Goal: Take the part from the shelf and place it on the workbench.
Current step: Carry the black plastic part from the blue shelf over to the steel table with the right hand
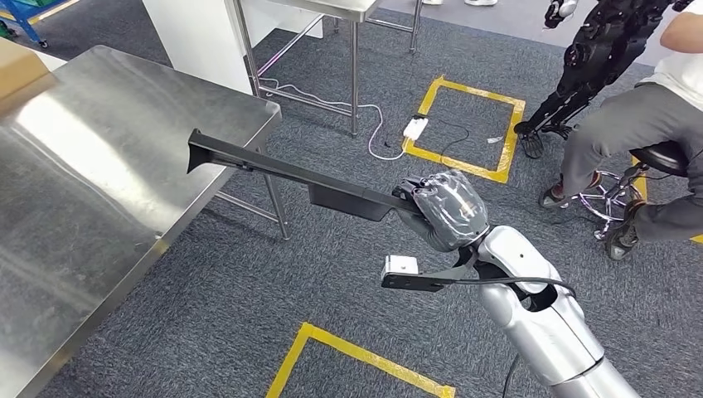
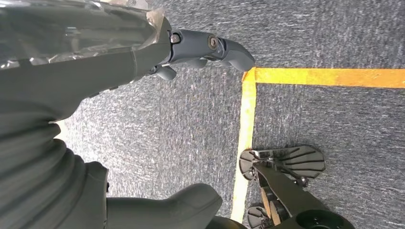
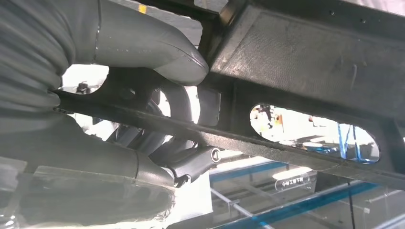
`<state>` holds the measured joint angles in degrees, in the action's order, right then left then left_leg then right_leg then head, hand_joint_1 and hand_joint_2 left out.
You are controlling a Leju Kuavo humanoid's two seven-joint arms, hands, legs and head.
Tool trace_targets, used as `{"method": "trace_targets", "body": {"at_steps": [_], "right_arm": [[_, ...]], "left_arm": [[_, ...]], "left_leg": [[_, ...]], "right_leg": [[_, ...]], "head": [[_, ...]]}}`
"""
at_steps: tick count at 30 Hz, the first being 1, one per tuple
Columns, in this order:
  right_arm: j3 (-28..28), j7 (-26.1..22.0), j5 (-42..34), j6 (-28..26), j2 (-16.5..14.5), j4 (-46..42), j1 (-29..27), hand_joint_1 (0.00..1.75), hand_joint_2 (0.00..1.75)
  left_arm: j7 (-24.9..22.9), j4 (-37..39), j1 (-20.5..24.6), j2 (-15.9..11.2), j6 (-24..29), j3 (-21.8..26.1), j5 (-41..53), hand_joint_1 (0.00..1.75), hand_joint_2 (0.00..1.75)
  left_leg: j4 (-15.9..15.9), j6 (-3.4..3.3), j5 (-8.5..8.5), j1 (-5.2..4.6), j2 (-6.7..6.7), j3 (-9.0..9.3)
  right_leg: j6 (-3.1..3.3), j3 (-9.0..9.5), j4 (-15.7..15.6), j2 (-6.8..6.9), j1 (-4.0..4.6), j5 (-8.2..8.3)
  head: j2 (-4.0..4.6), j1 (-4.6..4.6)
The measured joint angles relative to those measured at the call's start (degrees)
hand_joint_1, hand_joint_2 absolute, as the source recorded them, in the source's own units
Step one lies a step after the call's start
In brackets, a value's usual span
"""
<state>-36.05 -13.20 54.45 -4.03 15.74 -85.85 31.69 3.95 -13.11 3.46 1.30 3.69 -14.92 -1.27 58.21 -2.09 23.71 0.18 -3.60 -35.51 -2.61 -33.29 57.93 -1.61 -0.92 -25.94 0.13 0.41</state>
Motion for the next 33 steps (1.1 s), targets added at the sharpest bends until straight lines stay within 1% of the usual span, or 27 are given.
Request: {"method": "trace_targets", "body": {"at_steps": [1, 2, 3, 4, 5, 7, 8, 9, 10, 11, 12, 13, 14, 15, 17, 19, 20, 22, 23, 24, 25, 26, 28, 29, 30, 32, 33], "right_arm": [[0.0, 0.0, 0.0, 0.0, 0.0, 0.0, 0.0, 1.75, 1.75], [0.0, 0.0, 0.0, 0.0, -0.1, 0.0, 0.0, 1.75, 1.75], [0.0, 0.0, 0.0, 0.0, -0.1, 0.0, 0.0, 1.75, 1.75], [0.0, 0.0, 0.0, 0.0, -0.1, 0.0, 0.0, 1.75, 1.75], [0.0, 0.0, -0.1, 0.0, -0.2, 0.0, 0.0, 1.75, 1.75], [0.0, 0.0, -0.1, 0.0, -0.2, 0.0, 0.0, 1.75, 1.75], [0.0, 0.0, -0.1, 0.0, -0.2, 0.0, -0.2, 1.75, 1.75], [-0.1, 0.0, -0.1, 0.0, -0.2, 0.0, -0.3, 1.75, 1.75], [-0.1, 0.0, -0.1, 0.0, -0.3, 0.0, -0.3, 1.75, 1.75], [-0.1, 0.0, -0.1, 0.0, -0.3, 0.0, -0.3, 1.75, 1.75], [-0.1, 0.0, -0.1, 0.0, -0.3, 0.0, -0.3, 1.75, 1.75], [0.0, 0.0, -0.1, 0.0, -0.3, 0.0, -0.3, 1.75, 1.75], [0.0, 0.0, -0.1, 0.0, -0.3, -0.1, -0.2, 1.75, 1.75], [0.0, 0.0, -0.1, -0.1, -0.3, -0.1, -0.2, 1.75, 1.75], [0.0, 0.0, -0.1, -0.1, -0.3, -0.1, -0.1, 1.75, 1.75], [0.0, 0.0, -0.1, -0.1, -0.2, -0.2, -0.1, 1.75, 1.75], [0.1, 0.0, -0.1, -0.1, -0.2, -0.2, -0.1, 1.75, 1.75], [0.1, 0.0, -0.2, -0.1, -0.1, -0.2, -0.3, 1.75, 1.75], [0.1, 0.0, -0.2, -0.1, -0.1, -0.2, -0.4, 1.75, 1.75], [0.1, 0.0, -0.2, -0.1, 0.0, -0.2, -0.6, 1.75, 1.75], [0.0, 0.0, -0.2, -0.1, 0.0, -0.2, -0.7, 1.75, 1.75], [0.0, 0.0, -0.2, -0.1, 0.1, -0.2, -0.8, 1.75, 1.75], [0.1, 0.0, -0.2, -0.1, 0.1, -0.2, -0.8, 1.75, 1.75], [0.1, 0.0, -0.2, -0.1, 0.1, -0.2, -0.7, 1.75, 1.75], [0.1, 0.0, -0.2, -0.1, 0.1, -0.2, -0.7, 1.75, 1.75], [0.1, 0.0, -0.3, -0.1, 0.1, -0.2, -0.7, 1.75, 1.75], [0.1, 0.0, -0.3, -0.1, 0.1, -0.2, -0.7, 1.75, 1.75]], "left_arm": [[0.0, 0.0, -0.1, 0.0, 0.0, 0.0, 0.0, 0.00, 1.75], [0.1, 0.0, -0.3, 0.0, 0.0, 0.0, -0.1, 0.00, 1.75], [0.1, 0.0, -0.5, 0.0, 0.0, 0.0, -0.1, 0.00, 1.75], [0.1, 0.0, -0.6, 0.0, 0.0, 0.0, -0.1, 0.00, 1.75], [0.2, 0.0, -0.6, 0.0, 0.0, 0.0, -0.1, 0.00, 1.75], [0.2, 0.0, -0.6, 0.1, 0.0, 0.0, -0.1, 0.00, 1.75], [0.2, 0.0, -0.6, 0.1, 0.0, 0.0, -0.1, 0.00, 1.75], [0.2, 0.0, -0.6, 0.1, 0.0, 0.0, -0.1, 0.00, 1.75], [0.2, 0.0, -0.6, 0.1, 0.0, 0.0, -0.1, 0.00, 1.75], [0.2, 0.0, -0.6, 0.1, 0.0, 0.0, -0.1, 0.00, 1.75], [0.2, 0.0, -0.6, 0.1, 0.0, 0.0, -0.1, 0.00, 1.75], [0.2, 0.0, -0.5, 0.2, 0.0, 0.0, -0.2, 0.00, 1.75], [0.3, 0.0, -0.5, 0.2, 0.0, 0.0, -0.2, 0.00, 1.75], [0.3, 0.0, -0.4, 0.2, 0.0, 0.0, -0.3, 0.00, 1.75], [0.3, 0.0, -0.4, 0.2, 0.0, 0.0, -0.4, 0.00, 1.75], [0.3, 0.0, -0.4, 0.3, 0.0, -0.1, -0.5, 0.00, 1.75], [0.3, 0.0, -0.4, 0.3, 0.0, -0.1, -0.5, 0.00, 1.75], [0.4, 0.0, -0.4, 0.2, 0.0, 0.0, -0.6, 0.00, 1.75], [0.4, 0.0, -0.4, 0.2, 0.0, -0.1, -0.6, 0.00, 1.75], [0.4, 0.0, -0.4, 0.2, 0.0, -0.1, -0.6, 0.00, 1.75], [0.4, 0.0, -0.4, 0.2, 0.0, -0.1, -0.6, 0.00, 1.75], [0.4, 0.0, -0.4, 0.2, 0.0, -0.1, -0.6, 0.00, 1.75], [0.4, -0.1, -0.4, 0.3, 0.0, -0.1, -0.6, 0.00, 1.75], [0.4, -0.1, -0.4, 0.3, 0.0, -0.1, -0.6, 0.00, 1.75], [0.4, -0.1, -0.4, 0.3, 0.0, -0.1, -0.6, 0.00, 1.75], [0.4, -0.1, -0.6, 0.3, 0.0, -0.1, -0.6, 0.00, 1.75], [0.4, -0.1, -0.6, 0.3, 0.0, -0.1, -0.7, 0.00, 1.75]], "left_leg": [[0.0, 0.33, -0.05, 0.02, -0.22, -0.12], [0.0, 0.67, -0.05, 0.17, -0.32, -0.24], [0.4, 0.95, 0.27, 0.28, -0.01, -0.44], [1.5, 1.20, 1.12, 0.36, 0.62, -0.96], [3.8, 1.42, 2.56, 0.44, 1.42, -2.00], [11.2, 1.79, 6.22, 0.56, 2.68, -5.46], [14.4, 1.96, 7.37, 0.66, 2.92, -7.05], [16.0, 2.10, 7.56, 0.75, 3.07, -7.88], [15.2, 2.21, 6.60, 0.86, 3.25, -7.49], [12.3, 2.26, 4.91, 0.98, 3.55, -6.03], [8.3, 2.27, 3.13, 1.09, 4.22, -3.94], [4.7, 2.18, 1.81, 1.06, 4.86, -2.03], [2.2, 1.97, 1.12, 0.98, 5.25, -0.79], [1.0, 1.71, 0.99, 0.82, 5.46, -0.24], [0.8, 0.98, 0.93, 0.50, 4.78, -0.29], [0.4, 0.14, 0.57, 0.50, 4.28, -0.05], [0.2, -0.29, 0.39, 0.57, 4.00, 0.06], [0.1, -0.80, 0.27, 0.57, 3.37, 0.04], [0.1, -0.86, 0.27, 0.53, 2.96, 0.00], [0.1, -0.87, 0.27, 0.50, 2.53, -0.01], [0.1, -0.86, 0.27, 0.47, 2.08, 0.01], [0.1, -0.84, 0.26, 0.46, 1.62, 0.06], [0.2, -0.62, 0.26, 0.39, 0.82, 0.14], [0.2, -0.39, 0.23, 0.29, 0.51, 0.09], [0.3, -0.10, 0.17, 0.20, 0.26, -0.02], [0.2, 0.55, 0.01, 0.21, -0.09, -0.21], [0.3, 0.84, 0.10, 0.36, -0.03, -0.31]], "right_leg": [[0.33, 0.03, -0.2, 0.16, 0.19, 0.09], [0.71, 0.09, -0.2, 0.44, 0.07, 0.21], [1.14, 0.20, -0.4, 0.70, -0.03, 0.33], [1.59, 0.32, -0.5, 0.97, -0.18, 0.45], [2.03, 0.44, -0.7, 1.27, -0.30, 0.55], [2.53, 0.45, -0.7, 1.89, -0.01, 0.51], [2.63, 0.45, -0.7, 2.25, 0.10, 0.48], [2.64, 0.45, -0.7, 2.57, 0.18, 0.45], [2.64, 0.46, -0.7, 2.86, 0.20, 0.44], [2.62, 0.48, -0.6, 3.13, 0.20, 0.42], [2.53, 0.50, -0.6, 3.36, 0.25, 0.35], [2.37, 0.45, -0.4, 3.57, 0.47, 0.25], [2.18, 0.41, -0.4, 3.77, 0.66, 0.15], [1.93, 0.38, -0.3, 3.97, 0.86, 0.07], [1.42, 0.48, -0.4, 4.44, 1.04, 0.01], [1.01, -0.08, 0.8, 4.10, 0.94, -0.81], [1.02, -1.13, 3.0, 3.55, 0.84, -1.97], [1.36, -4.75, 10.6, 2.37, 0.57, -5.23], [1.34, -6.59, 14.4, 2.11, 0.49, -6.48], [1.15, -7.70, 16.6, 1.97, 0.44, -7.00], [0.81, -7.70, 16.5, 1.87, 0.40, -6.57], [0.39, -6.49, 13.9, 1.79, 0.32, -5.27], [-0.21, -2.36, 5.4, 1.03, 0.06, -1.99], [-0.18, -0.81, 2.2, 0.69, 0.02, -0.86], [0.01, 0.01, 0.4, 0.42, 0.06, -0.31], [0.64, 0.20, -0.1, 0.69, 0.31, -0.04], [0.99, 0.27, -0.2, 0.92, 0.18, 0.11]], "head": [[0.00, 0.06], [0.00, 0.09], [0.00, 0.09], [0.00, 0.21], [0.00, 0.30], [0.00, 0.47], [0.00, 0.44], [0.00, 0.45], [0.00, 0.46], [0.00, 0.45], [0.00, 0.47], [0.00, 0.47], [0.00, 0.38], [0.00, 0.30], [0.00, 0.14], [0.00, 0.12], [0.00, 0.08], [0.00, -0.03], [0.00, -0.03], [0.00, -0.03], [0.00, -0.04], [0.00, -0.04], [0.00, -0.06], [0.00, -0.05], [0.00, -0.02], [0.00, 0.04], [0.00, 0.05]]}}
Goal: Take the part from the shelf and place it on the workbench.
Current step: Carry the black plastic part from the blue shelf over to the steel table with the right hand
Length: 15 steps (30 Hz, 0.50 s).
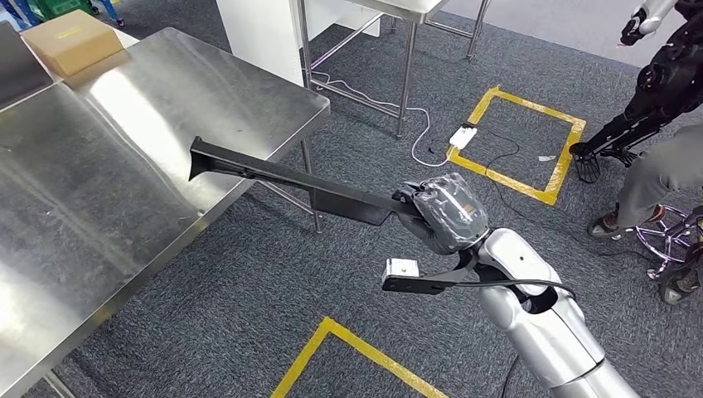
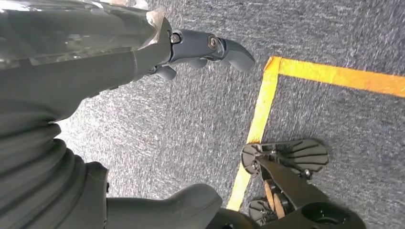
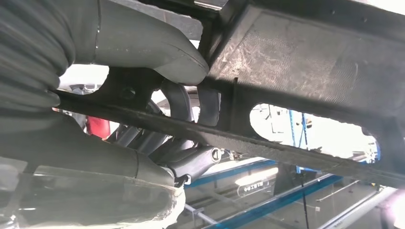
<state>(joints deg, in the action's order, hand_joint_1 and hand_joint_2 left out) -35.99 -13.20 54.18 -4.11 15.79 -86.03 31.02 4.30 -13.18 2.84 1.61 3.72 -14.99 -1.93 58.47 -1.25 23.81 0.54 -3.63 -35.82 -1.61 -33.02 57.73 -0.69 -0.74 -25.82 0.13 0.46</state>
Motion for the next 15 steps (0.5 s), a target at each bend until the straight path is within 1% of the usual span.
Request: {"method": "trace_targets", "body": {"at_steps": [1, 2, 3, 4, 5, 6, 7, 8, 9, 10, 11, 12, 13, 14, 15], "right_arm": [[0.0, 0.0, 0.0, 0.0, 0.0, 0.0, 0.1, 1.75, 1.75], [0.0, 0.0, 0.0, 0.0, -0.1, 0.0, 0.2, 1.75, 1.75], [0.0, 0.0, -0.1, 0.0, -0.2, 0.0, 0.3, 1.75, 1.75], [0.0, 0.0, -0.1, 0.0, -0.2, 0.0, 0.3, 1.75, 1.75], [0.0, 0.0, -0.1, 0.0, -0.3, 0.0, 0.4, 1.75, 1.75], [-0.1, -0.1, -0.2, 0.0, -0.3, 0.0, 0.3, 1.75, 1.75], [-0.1, -0.1, -0.2, 0.0, -0.3, 0.0, 0.3, 1.75, 1.75], [-0.2, -0.1, -0.2, 0.0, -0.3, 0.0, 0.4, 1.75, 1.75], [-0.2, -0.2, -0.2, 0.0, -0.4, 0.0, 0.4, 1.75, 1.75], [-0.2, -0.2, -0.4, 0.0, -0.4, 0.0, 0.5, 1.75, 1.75], [-0.2, -0.3, -0.6, 0.0, -0.4, 0.0, 0.7, 1.75, 1.75], [-0.2, -0.4, -1.0, 0.0, -0.4, 0.0, 0.8, 1.75, 1.75], [-0.2, -0.5, -1.3, 0.0, -0.5, 0.0, 1.0, 1.75, 1.75], [-0.2, -0.6, -1.6, 0.0, -0.5, 0.0, 1.0, 1.75, 1.75], [-0.2, -0.7, -1.8, 0.0, -0.6, 0.0, 1.1, 1.75, 1.75]], "left_arm": [[0.0, 0.0, 0.0, 0.0, 0.0, 0.0, 0.0, 0.00, 1.75], [0.0, 0.0, 0.0, 0.0, 0.1, 0.0, 0.0, 0.00, 1.75], [0.0, 0.0, 0.0, 0.0, 0.1, 0.0, -0.1, 0.00, 1.75], [0.0, 0.0, 0.0, 0.0, 0.1, 0.0, -0.1, 0.00, 1.75], [0.0, 0.0, 0.0, 0.1, 0.1, -0.1, -0.2, 0.00, 1.75], [0.0, 0.0, 0.0, 0.1, 0.1, -0.1, -0.3, 0.00, 1.75], [0.0, 0.0, 0.0, 0.1, 0.1, -0.1, -0.3, 0.00, 1.75], [0.0, 0.0, 0.0, 0.1, 0.2, -0.2, -0.4, 0.00, 1.75], [0.0, 0.0, 0.0, 0.1, 0.2, -0.2, -0.4, 0.00, 1.75], [0.0, 0.0, 0.0, 0.1, 0.3, -0.2, -0.4, 0.00, 1.75], [0.0, 0.0, 0.1, 0.1, 0.3, -0.3, -0.5, 0.00, 1.75], [0.0, 0.0, 0.1, 0.1, 0.3, -0.3, -0.5, 0.00, 1.75], [0.0, -0.1, 0.2, 0.1, 0.3, -0.3, -0.6, 0.00, 1.75], [0.0, -0.1, 0.2, 0.1, 0.3, -0.3, -0.6, 0.00, 1.75], [0.0, -0.1, 0.1, 0.1, 0.3, -0.3, -0.6, 0.00, 1.75]], "left_leg": [[0.6, 0.29, 0.52, 0.09, 0.49, -0.29], [2.3, 0.59, 1.70, 0.16, 1.20, -1.09], [5.1, 0.83, 3.39, 0.24, 2.01, -2.39], [8.8, 1.08, 5.29, 0.25, 2.63, -4.10], [12.5, 1.30, 6.88, 0.35, 2.89, -5.89], [14.9, 1.47, 7.58, 0.44, 3.01, -7.09], [15.5, 1.59, 7.29, 0.51, 3.14, -7.39], [14.0, 1.64, 6.09, 0.57, 3.35, -6.61], [10.5, 1.60, 4.25, 0.62, 3.78, -4.75], [6.5, 1.48, 2.71, 0.59, 4.59, -2.62], [3.2, 1.24, 1.59, 0.50, 5.14, -0.92], [1.1, 0.97, 1.04, 0.37, 5.53, 0.13], [0.3, 0.67, 1.02, 0.18, 5.59, 0.39], [0.3, 0.33, 0.91, 0.01, 5.14, 0.29], [0.1, -0.08, 0.73, 0.06, 4.82, 0.35]], "right_leg": [[0.42, 0.10, -0.2, 0.24, -0.14, 0.16], [0.93, 0.20, -0.4, 0.51, -0.29, 0.30], [1.33, 0.25, -0.5, 0.77, -0.33, 0.37], [1.61, 0.25, -0.5, 1.04, -0.21, 0.35], [1.78, 0.23, -0.5, 1.36, -0.09, 0.31], [1.80, 0.22, -0.5, 1.68, -0.02, 0.28], [1.81, 0.21, -0.4, 2.00, 0.03, 0.26], [1.79, 0.23, -0.4, 2.30, 0.04, 0.24], [1.77, 0.27, -0.4, 2.58, 0.05, 0.22], [1.68, 0.27, -0.3, 2.82, 0.16, 0.17], [1.55, 0.24, -0.3, 3.04, 0.37, 0.10], [1.40, 0.19, -0.3, 3.26, 0.59, 0.04], [1.17, 0.16, -0.3, 3.49, 0.80, 0.00], [0.93, 0.19, -0.3, 3.76, 0.90, -0.01], [0.63, 0.06, -0.2, 3.91, 0.92, -0.11]], "head": [[0.00, 0.05], [0.00, 0.16], [0.00, 0.27], [0.00, 0.38], [0.00, 0.43], [0.00, 0.42], [0.00, 0.44], [0.00, 0.44], [0.00, 0.45], [0.00, 0.47], [0.00, 0.42], [0.00, 0.33], [0.00, 0.22], [0.00, 0.13], [0.00, 0.08]]}}
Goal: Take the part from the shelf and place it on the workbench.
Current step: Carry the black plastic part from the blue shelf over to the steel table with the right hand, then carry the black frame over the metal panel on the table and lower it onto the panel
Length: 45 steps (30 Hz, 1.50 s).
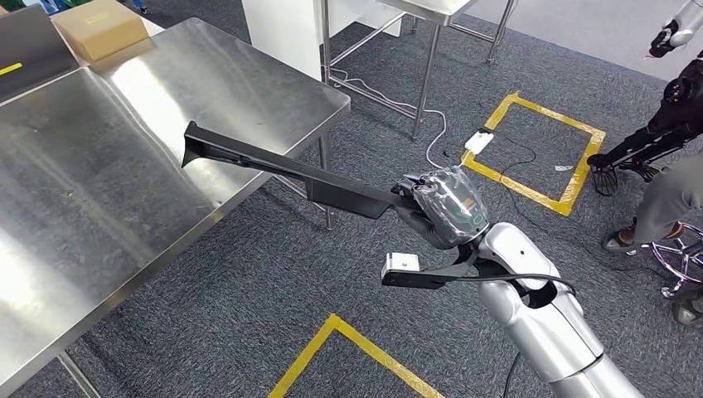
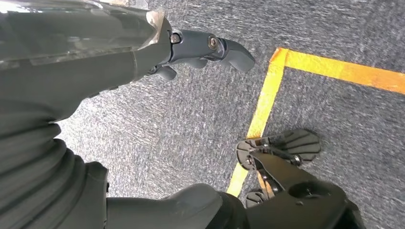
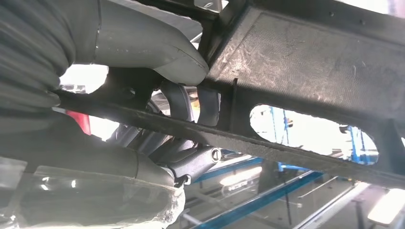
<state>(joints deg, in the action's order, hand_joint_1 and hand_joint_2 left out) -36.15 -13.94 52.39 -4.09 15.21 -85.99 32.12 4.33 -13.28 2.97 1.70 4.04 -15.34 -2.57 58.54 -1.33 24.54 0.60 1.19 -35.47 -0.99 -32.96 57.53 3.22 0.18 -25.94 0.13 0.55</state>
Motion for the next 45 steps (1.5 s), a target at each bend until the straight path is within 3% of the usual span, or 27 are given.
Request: {"method": "trace_targets", "body": {"at_steps": [2, 5, 7, 8, 9, 11, 12, 13, 15, 17, 19, 21, 22, 23, 24, 26, 28, 30, 32, 34, 36, 38, 39, 41, 42, 43, 45], "right_arm": [[0.0, -0.2, -0.2, 0.0, 0.0, 0.0, 0.1, 1.75, 1.75], [0.0, -0.3, -0.3, 0.0, 0.0, 0.0, 0.1, 1.75, 1.75], [0.0, -0.3, -0.3, 0.0, 0.2, 0.1, -0.3, 1.75, 1.75], [-0.1, -0.3, -0.3, 0.0, 0.2, 0.1, -0.4, 1.75, 1.75], [-0.1, -0.3, -0.3, 0.0, 0.2, 0.1, -0.5, 1.75, 1.75], [0.0, -0.3, -0.3, 0.0, 0.2, 0.1, -0.4, 1.75, 1.75], [0.0, -0.3, -0.3, 0.0, 0.2, 0.1, -0.4, 1.75, 1.75], [0.0, -0.3, -0.3, 0.0, 0.2, 0.1, -0.4, 1.75, 1.75], [-0.1, -0.3, -0.3, 0.0, 0.2, 0.0, -0.4, 1.75, 1.75], [-0.2, -0.4, -0.3, 0.0, 0.2, 0.0, -0.3, 1.75, 1.75], [-0.2, -0.3, -0.3, 0.1, 0.2, 0.0, -0.3, 1.75, 1.75], [-0.2, -0.3, -0.3, 0.1, 0.2, 0.0, -0.4, 1.75, 1.75], [-0.2, -0.3, -0.3, 0.1, 0.2, 0.0, -0.5, 1.75, 1.75], [-0.3, -0.3, -0.3, 0.1, 0.2, 0.0, -0.6, 1.75, 1.75], [-0.3, -0.3, -0.3, 0.2, 0.2, 0.0, -0.6, 1.75, 1.75], [-0.3, -0.3, -0.3, 0.2, 0.2, 0.0, -0.5, 1.75, 1.75], [-0.3, -0.3, -0.3, 0.2, 0.3, 0.0, -0.4, 1.75, 1.75], [-0.4, -0.3, -0.3, 0.2, 0.3, 0.0, -0.2, 1.75, 1.75], [-0.5, -0.3, -0.3, 0.4, 0.3, -0.1, -0.2, 1.75, 1.75], [-0.5, -0.3, -0.3, 0.6, 0.4, -0.2, 0.0, 1.75, 1.75], [-0.6, -0.3, -0.4, 0.8, 0.5, -0.2, 0.0, 1.75, 1.75], [-0.7, -0.3, -0.4, 0.9, 0.5, -0.2, -0.2, 1.75, 1.75], [-0.8, -0.4, -0.4, 0.9, 0.6, -0.2, -0.2, 1.75, 1.75], [-0.9, -0.4, -0.4, 0.9, 0.6, -0.2, -0.1, 1.75, 1.75], [-0.9, -0.4, -0.4, 1.0, 0.6, -0.2, 0.1, 1.75, 1.75], [-0.9, -0.4, -0.4, 1.0, 0.6, -0.2, 0.2, 1.75, 1.75], [-1.1, -0.4, -0.4, 1.1, 0.5, -0.2, 0.3, 1.75, 1.75]], "left_arm": [[0.0, -0.1, 0.0, 0.0, 0.0, 0.0, -0.1, 0.00, 1.75], [0.0, -0.2, 0.1, 0.0, 0.0, -0.1, -0.5, 0.00, 1.75], [0.0, -0.2, 0.0, 0.0, 0.0, -0.1, -0.6, 0.00, 1.75], [0.0, -0.2, 0.0, 0.1, 0.0, -0.2, -0.6, 0.00, 1.75], [0.0, -0.2, -0.1, 0.1, -0.1, -0.2, -0.6, 0.00, 1.75], [0.0, -0.2, 0.0, 0.2, -0.1, -0.3, -0.6, 0.00, 1.75], [0.1, -0.2, 0.0, 0.2, -0.1, -0.3, -0.6, 0.00, 1.75], [0.1, -0.3, 0.0, 0.1, -0.1, -0.4, -0.6, 0.00, 1.75], [0.1, -0.3, -0.2, 0.1, -0.1, -0.4, -0.6, 0.00, 1.75], [0.1, -0.3, -0.4, 0.1, 0.0, -0.4, -0.6, 0.00, 1.75], [0.1, -0.3, -0.3, 0.2, 0.0, -0.4, -0.6, 0.00, 1.75], [0.1, -0.3, -0.2, 0.2, 0.0, -0.5, -0.6, 0.00, 1.75], [0.1, -0.3, -0.3, 0.2, 0.0, -0.5, -0.6, 0.00, 1.75], [0.1, -0.3, -0.3, 0.2, 0.0, -0.5, -0.6, 0.00, 1.75], [0.1, -0.3, -0.3, 0.2, 0.0, -0.5, -0.6, 0.00, 1.75], [0.1, -0.3, -0.2, 0.2, 0.1, -0.5, -0.6, 0.00, 1.75], [0.1, -0.4, -0.1, 0.2, 0.2, -0.5, -0.7, 0.00, 1.75], [0.1, -0.4, 0.0, 0.2, 0.3, -0.5, -0.8, 0.00, 1.75], [0.1, -0.6, -0.2, 0.2, 0.4, -0.5, -0.9, 0.00, 1.75], [0.2, -0.6, -0.1, 0.3, 0.5, -0.5, -1.0, 0.00, 1.75], [0.3, -0.7, -0.1, 0.3, 0.6, -0.5, -1.1, 0.00, 1.75], [0.3, -0.7, -0.2, 0.4, 0.7, -0.5, -1.2, 0.00, 1.75], [0.3, -0.7, -0.2, 0.4, 0.8, -0.5, -1.3, 0.00, 1.75], [0.4, -0.7, -0.3, 0.5, 0.8, -0.6, -1.6, 0.00, 1.75], [0.4, -0.8, -0.3, 0.5, 0.8, -0.6, -1.6, 0.00, 1.75], [0.5, -0.8, -0.3, 0.5, 0.9, -0.6, -1.7, 0.00, 1.75], [0.6, -0.8, -0.5, 0.5, 0.9, -0.7, -1.8, 0.00, 1.75]], "left_leg": [[-0.5, -0.88, -0.42, 0.12, -0.54, 0.28], [-0.8, -1.51, -0.66, 0.21, -1.51, 0.39], [-0.8, -1.52, -0.67, 0.20, -2.35, 0.34], [-0.8, -1.49, -0.67, 0.24, -2.78, 0.35], [-0.7, -1.42, -0.68, 0.30, -3.20, 0.38], [-0.5, -0.99, -0.58, 0.33, -3.98, 0.36], [-0.3, -0.64, -0.54, 0.26, -4.31, 0.25], [-0.3, -0.26, -0.54, 0.18, -4.58, 0.11], [-0.4, 0.40, -0.73, 0.25, -5.03, -0.11], [0.5, 0.88, -0.04, 0.51, -4.24, -0.55], [5.2, 1.22, 2.90, 0.60, -2.51, -2.66], [12.7, 1.39, 6.36, 0.59, -1.69, -6.17], [15.2, 1.38, 7.10, 0.58, -1.62, -7.41], [15.8, 1.27, 6.76, 0.56, -1.59, -7.70], [14.3, 1.07, 5.54, 0.54, -1.51, -6.95], [6.9, 0.40, 2.09, 0.31, -0.76, -3.11], [1.4, -0.15, 0.47, -0.17, 0.06, -0.33], [0.3, -0.46, 0.40, -0.63, -0.15, -0.01], [-0.3, -1.04, -0.02, -0.44, -0.78, 0.32], [-1.0, -1.66, -0.49, -0.08, -1.27, 0.72], [-1.0, -1.88, -0.58, -0.09, -1.87, 0.70], [-1.0, -1.85, -0.58, -0.06, -2.65, 0.65], [-0.9, -1.81, -0.57, -0.02, -3.08, 0.65], [-0.7, -1.47, -0.47, 0.13, -3.92, 0.64], [-0.4, -1.10, -0.36, 0.09, -4.29, 0.48], [-0.2, -0.70, -0.29, 0.04, -4.58, 0.28], [0.0, 0.04, -0.36, -0.02, -5.04, -0.11]], "right_leg": [[-0.34, -0.83, 1.8, -0.79, -0.15, -1.08], [-0.07, -5.67, 11.9, -2.59, -0.56, -5.45], [-0.42, -8.30, 17.2, -2.84, -0.74, -6.97], [-0.81, -8.14, 16.8, -2.90, -0.84, -6.52], [-1.31, -6.87, 14.2, -2.97, -1.03, -5.27], [-2.19, -2.78, 5.9, -3.65, -1.49, -2.12], [-2.23, -1.22, 2.8, -4.05, -1.59, -1.03], [-2.03, -0.37, 1.0, -4.36, -1.59, -0.48], [-1.15, -0.12, 0.5, -4.24, -1.39, -0.20], [-0.27, -0.07, 0.4, -3.81, -1.50, 0.05], [0.61, -0.02, 0.3, -3.34, -1.44, 0.17], [1.08, -0.05, 0.3, -2.78, -1.07, 0.10], [1.18, -0.04, 0.3, -2.49, -0.89, 0.07], [1.24, -0.02, 0.3, -2.21, -0.74, 0.03], [1.28, 0.02, 0.3, -1.96, -0.61, 0.00], [1.31, 0.14, 0.3, -1.49, -0.33, -0.07], [1.13, 0.06, 0.4, -1.03, 0.03, -0.19], [0.74, 0.00, 0.3, -0.51, 0.11, -0.26], [0.28, -0.31, 0.9, -0.58, 0.04, -0.75], [0.20, -2.26, 5.1, -1.72, -0.13, -2.90], [0.29, -5.85, 12.7, -2.64, -0.51, -5.96], [-0.30, -7.96, 16.8, -2.82, -0.86, -6.90], [-0.86, -7.40, 15.6, -2.85, -1.09, -6.03], [-2.02, -3.84, 8.0, -3.38, -1.73, -2.87], [-2.24, -2.06, 4.4, -3.85, -1.89, -1.54], [-2.18, -0.93, 2.0, -4.23, -1.95, -0.76], [-1.45, -0.38, 0.9, -4.36, -1.68, -0.37]], "head": [[0.00, -0.05], [0.00, -0.13], [0.00, -0.13], [0.00, -0.13], [0.00, -0.13], [0.00, -0.17], [0.00, -0.17], [0.00, -0.11], [0.00, 0.01], [0.00, 0.12], [0.00, 0.30], [0.00, 0.38], [0.00, 0.37], [0.00, 0.38], [0.00, 0.37], [0.00, 0.38], [0.00, 0.33], [0.00, 0.31], [0.00, 0.28], [0.00, 0.18], [0.00, 0.14], [0.00, 0.13], [0.00, 0.13], [0.00, 0.11], [0.00, 0.09], [0.00, 0.11], [0.00, 0.22]]}}
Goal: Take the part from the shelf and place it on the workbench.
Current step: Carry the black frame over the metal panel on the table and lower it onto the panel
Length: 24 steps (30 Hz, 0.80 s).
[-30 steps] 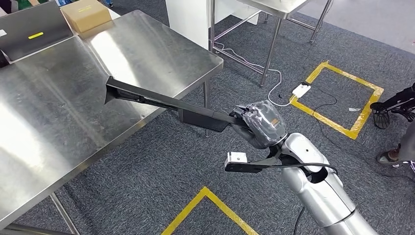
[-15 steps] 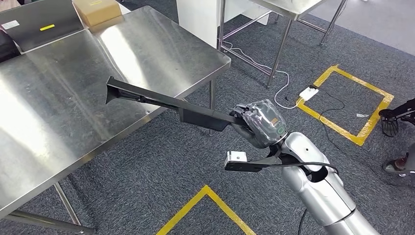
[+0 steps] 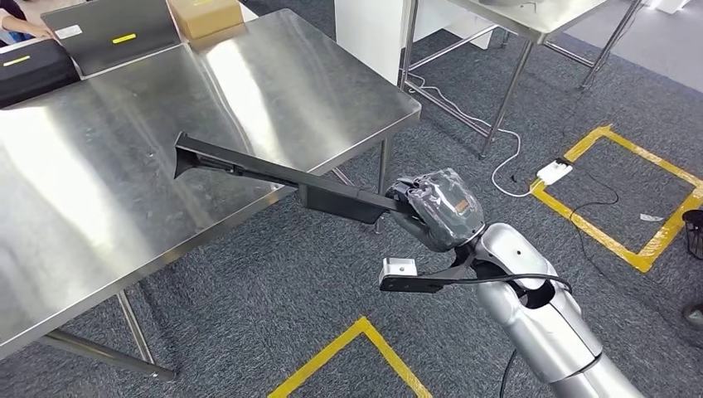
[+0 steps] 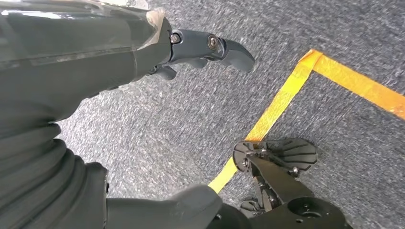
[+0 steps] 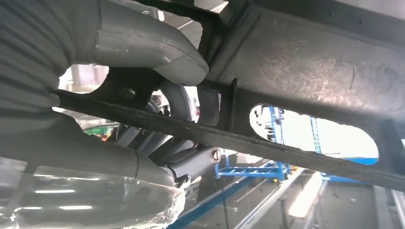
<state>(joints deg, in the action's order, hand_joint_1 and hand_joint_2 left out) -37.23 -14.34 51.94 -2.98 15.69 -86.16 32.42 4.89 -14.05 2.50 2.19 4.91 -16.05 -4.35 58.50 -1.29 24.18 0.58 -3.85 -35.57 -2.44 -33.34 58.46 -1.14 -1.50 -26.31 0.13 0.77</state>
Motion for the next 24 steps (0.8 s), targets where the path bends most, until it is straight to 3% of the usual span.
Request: {"method": "trace_targets", "body": {"at_steps": [2, 3, 6, 7, 8, 9, 11, 13, 16, 18, 20, 22, 23, 24], "right_arm": [[-0.1, 0.0, 0.0, 0.0, -0.1, 0.0, 0.1, 1.75, 1.75], [-0.1, 0.0, 0.0, 0.0, -0.2, 0.0, 0.2, 1.75, 1.75], [-0.2, 0.0, -0.1, 0.0, -0.3, 0.0, 0.3, 1.75, 1.75], [-0.3, 0.0, -0.1, 0.1, -0.3, 0.0, 0.3, 1.75, 1.75], [-0.4, 0.0, -0.1, 0.1, -0.3, 0.0, 0.2, 1.75, 1.75], [-0.5, 0.0, -0.1, 0.1, -0.4, 0.0, 0.2, 1.75, 1.75], [-0.6, 0.0, -0.1, 0.1, -0.4, 0.0, 0.2, 1.75, 1.75], [-0.6, 0.0, -0.1, 0.1, -0.5, 0.0, 0.2, 1.75, 1.75], [-0.6, 0.0, -0.1, 0.1, -0.6, 0.0, 0.3, 1.75, 1.75], [-0.6, 0.0, -0.1, 0.1, -0.7, 0.0, 0.3, 1.75, 1.75], [-0.5, 0.0, -0.1, 0.1, -0.6, -0.1, 0.3, 1.75, 1.75], [-0.5, 0.0, -0.1, 0.1, -0.6, -0.1, 0.1, 1.75, 1.75], [-0.5, 0.0, -0.1, 0.1, -0.5, 0.0, -0.1, 1.75, 1.75], [-0.5, 0.0, -0.1, 0.1, -0.5, 0.0, -0.2, 1.75, 1.75]], "left_arm": [[0.0, 0.0, -0.3, 0.0, 0.0, -0.1, -0.1, 0.00, 1.75], [0.1, 0.0, -0.4, 0.0, 0.0, -0.1, -0.1, 0.00, 1.75], [0.1, 0.0, -0.4, 0.0, 0.0, -0.2, -0.2, 0.00, 1.75], [0.2, 0.0, -0.5, 0.0, 0.0, -0.2, -0.2, 0.00, 1.75], [0.2, 0.0, -0.5, 0.0, 0.0, -0.3, -0.2, 0.00, 1.75], [0.2, 0.0, -0.6, 0.0, 0.0, -0.3, -0.3, 0.00, 1.75], [0.2, 0.0, -0.6, 0.0, 0.0, -0.4, -0.5, 0.00, 1.75], [0.2, -0.1, -0.5, -0.1, 0.0, -0.5, -0.7, 0.00, 1.75], [0.2, -0.3, -0.5, -0.1, 0.0, -0.6, -0.9, 0.00, 1.75], [0.2, -0.4, -0.5, -0.1, 0.1, -0.6, -1.0, 0.00, 1.75], [0.3, -0.5, -0.5, -0.1, 0.1, -0.6, -1.0, 0.00, 1.75], [0.3, -0.5, -0.4, -0.1, 0.1, -0.6, -1.0, 0.00, 1.75], [0.3, -0.5, -0.4, -0.1, 0.1, -0.6, -1.0, 0.00, 1.75], [0.3, -0.5, -0.5, 0.0, 0.1, -0.6, -1.0, 0.00, 1.75]], "left_leg": [[0.2, 0.53, 0.17, 0.26, 0.05, -0.22], [1.3, 0.78, 1.03, 0.36, 0.70, -0.75], [11.3, 1.35, 6.36, 0.50, 3.13, -5.39], [14.7, 1.43, 7.56, 0.53, 3.37, -7.04], [16.3, 1.44, 7.72, 0.54, 3.45, -7.89], [15.8, 1.35, 6.83, 0.53, 3.53, -7.64], [8.9, 0.87, 3.13, 0.48, 4.22, -4.09], [2.4, 0.35, 0.99, 0.09, 5.36, -0.74], [0.5, -0.23, 0.84, -0.43, 5.07, -0.08], [-0.1, -0.96, 0.39, -0.24, 4.48, 0.29], [-0.6, -1.58, 0.01, 0.03, 3.90, 0.60], [-0.6, -1.75, -0.01, 0.02, 3.12, 0.55], [-0.6, -1.76, 0.00, 0.01, 2.69, 0.54], [-0.6, -1.75, 0.00, 0.01, 2.20, 0.55]], "right_leg": [[0.82, 0.01, -0.1, 0.47, -0.07, 0.22], [1.30, 0.06, -0.2, 0.73, -0.11, 0.31], [2.35, 0.13, -0.3, 1.59, 0.14, 0.32], [2.47, 0.13, -0.3, 1.91, 0.30, 0.28], [2.52, 0.13, -0.3, 2.23, 0.42, 0.25], [2.54, 0.17, -0.3, 2.54, 0.51, 0.22], [2.56, 0.33, -0.3, 3.06, 0.63, 0.15], [2.36, 0.35, -0.3, 3.51, 1.04, 0.01], [1.71, 0.42, -0.4, 4.28, 1.35, -0.11], [1.24, -0.01, 0.6, 3.88, 1.31, -0.83], [1.38, -2.39, 5.7, 2.50, 1.10, -3.37], [1.53, -6.21, 13.5, 1.66, 0.94, -6.43], [1.34, -7.47, 15.9, 1.55, 0.88, -7.06], [0.95, -7.65, 16.2, 1.47, 0.85, -6.74]], "head": [[0.00, 0.08], [0.00, 0.22], [0.00, 0.66], [0.00, 0.64], [0.00, 0.65], [0.00, 0.65], [0.00, 0.66], [0.00, 0.60], [0.00, 0.55], [0.00, 0.52], [0.00, 0.42], [0.00, 0.38], [0.00, 0.38], [0.00, 0.37]]}}
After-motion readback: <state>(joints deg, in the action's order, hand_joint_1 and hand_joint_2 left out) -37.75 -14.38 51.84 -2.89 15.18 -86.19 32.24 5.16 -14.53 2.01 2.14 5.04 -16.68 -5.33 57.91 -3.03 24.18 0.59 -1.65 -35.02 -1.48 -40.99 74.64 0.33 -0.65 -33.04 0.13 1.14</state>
